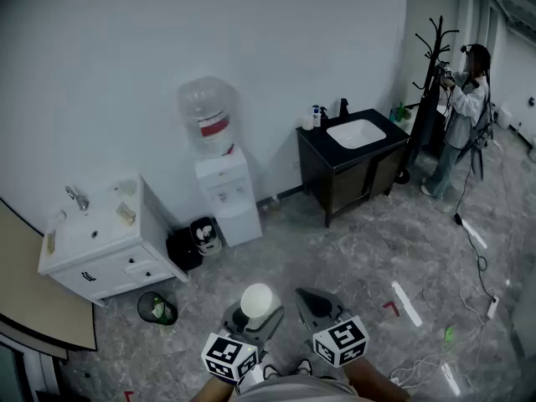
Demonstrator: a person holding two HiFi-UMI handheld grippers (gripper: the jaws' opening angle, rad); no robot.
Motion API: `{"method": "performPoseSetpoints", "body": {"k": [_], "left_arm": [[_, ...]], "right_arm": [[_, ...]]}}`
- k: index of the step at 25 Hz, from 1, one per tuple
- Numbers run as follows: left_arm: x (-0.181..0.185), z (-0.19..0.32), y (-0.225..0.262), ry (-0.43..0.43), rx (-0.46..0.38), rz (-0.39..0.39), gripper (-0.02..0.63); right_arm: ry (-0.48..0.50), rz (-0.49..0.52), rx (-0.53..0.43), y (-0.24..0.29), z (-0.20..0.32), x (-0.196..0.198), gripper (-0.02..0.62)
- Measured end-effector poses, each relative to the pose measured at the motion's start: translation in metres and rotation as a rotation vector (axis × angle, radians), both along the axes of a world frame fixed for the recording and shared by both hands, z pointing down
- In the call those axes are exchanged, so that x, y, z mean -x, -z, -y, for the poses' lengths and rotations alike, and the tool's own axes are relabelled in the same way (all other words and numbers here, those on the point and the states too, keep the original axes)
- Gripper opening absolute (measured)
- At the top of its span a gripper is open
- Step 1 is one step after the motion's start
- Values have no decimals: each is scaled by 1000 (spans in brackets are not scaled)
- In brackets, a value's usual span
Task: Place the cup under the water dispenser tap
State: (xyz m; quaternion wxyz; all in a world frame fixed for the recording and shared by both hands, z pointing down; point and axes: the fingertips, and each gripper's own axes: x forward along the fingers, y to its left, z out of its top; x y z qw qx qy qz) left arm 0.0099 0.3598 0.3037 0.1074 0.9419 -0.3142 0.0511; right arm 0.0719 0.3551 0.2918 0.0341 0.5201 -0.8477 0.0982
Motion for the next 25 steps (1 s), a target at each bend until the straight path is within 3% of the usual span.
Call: {"method": "performPoseSetpoints", "body": {"k": [15,25], "left_arm": [[-2,-1,0,2,-7,4,265],[-7,-9,-1,4,-19,15,265]], "right_arm": [[3,2,4,-3,-2,-1,15],[38,56,-35,7,-10,3,15]]}}
